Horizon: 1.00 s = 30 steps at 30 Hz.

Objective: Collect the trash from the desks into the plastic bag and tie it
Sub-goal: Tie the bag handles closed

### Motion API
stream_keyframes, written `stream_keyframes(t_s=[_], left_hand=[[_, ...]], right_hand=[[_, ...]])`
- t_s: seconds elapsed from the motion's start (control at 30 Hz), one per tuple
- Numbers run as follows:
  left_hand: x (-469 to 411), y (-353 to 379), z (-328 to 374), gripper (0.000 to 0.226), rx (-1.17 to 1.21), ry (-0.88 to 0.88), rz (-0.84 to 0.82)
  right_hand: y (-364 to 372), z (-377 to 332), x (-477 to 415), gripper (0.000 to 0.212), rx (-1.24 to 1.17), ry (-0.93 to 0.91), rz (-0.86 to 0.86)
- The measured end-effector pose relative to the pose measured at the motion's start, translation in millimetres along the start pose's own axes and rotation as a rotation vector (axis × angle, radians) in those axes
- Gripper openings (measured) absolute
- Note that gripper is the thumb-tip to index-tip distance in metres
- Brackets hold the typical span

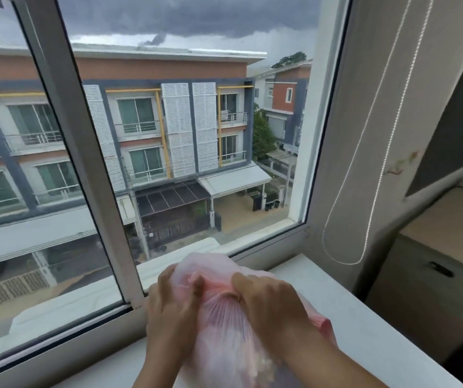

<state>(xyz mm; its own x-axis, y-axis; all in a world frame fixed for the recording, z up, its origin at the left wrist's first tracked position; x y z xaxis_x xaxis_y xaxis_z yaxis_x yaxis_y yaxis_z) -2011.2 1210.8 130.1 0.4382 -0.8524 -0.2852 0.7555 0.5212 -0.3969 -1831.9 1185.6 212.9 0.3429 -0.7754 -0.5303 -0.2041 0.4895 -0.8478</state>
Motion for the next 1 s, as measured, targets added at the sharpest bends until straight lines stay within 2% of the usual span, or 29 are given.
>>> stream_keyframes(t_s=[0.07, 0.23, 0.33, 0.43, 0.57, 0.8, 0.9, 1.0], left_hand=[[4, 15, 24, 0.073, 0.004, 0.041, -0.024], [33, 79, 88, 0.073, 0.064, 0.106, -0.135], [61, 128, 134, 0.066, 0.108, 0.181, -0.208], [100, 175, 183, 0.064, 0.168, 0.259, -0.249], [158, 236, 236, 0.064, 0.179, 0.276, -0.292], [243, 334, 290, 0.066, 0.172, 0.247, -0.329], [261, 369, 298, 0.06, 0.186, 0.225, -0.335], [268, 403, 299, 0.059, 0.2, 0.217, -0.371]], right_hand=[[-17, 19, 8, 0.03, -0.013, 0.055, 0.013], [-59, 92, 44, 0.008, 0.044, 0.192, 0.039], [-89, 141, 79, 0.013, 0.076, 0.26, 0.101], [-125, 195, 118, 0.008, 0.123, 0.324, 0.19], [-157, 273, 173, 0.021, 0.146, 0.392, 0.235], [-191, 381, 241, 0.031, 0.151, 0.34, 0.26], [-185, 421, 257, 0.028, 0.143, 0.317, 0.231], [-174, 452, 261, 0.036, 0.112, 0.29, 0.215]])
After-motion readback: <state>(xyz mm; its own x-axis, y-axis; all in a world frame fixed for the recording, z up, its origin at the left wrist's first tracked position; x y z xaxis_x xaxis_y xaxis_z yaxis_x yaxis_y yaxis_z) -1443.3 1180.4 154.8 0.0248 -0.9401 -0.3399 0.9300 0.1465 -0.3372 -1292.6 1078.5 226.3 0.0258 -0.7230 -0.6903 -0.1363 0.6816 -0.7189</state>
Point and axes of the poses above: each hand's wrist, its own x-axis away from the middle knuckle, its own y-axis out of the palm, z = x × y, the point moved 10 cm from there along -x, towards the middle knuckle, and after that the axes turned 6 degrees about z, right-handed, at the moved point
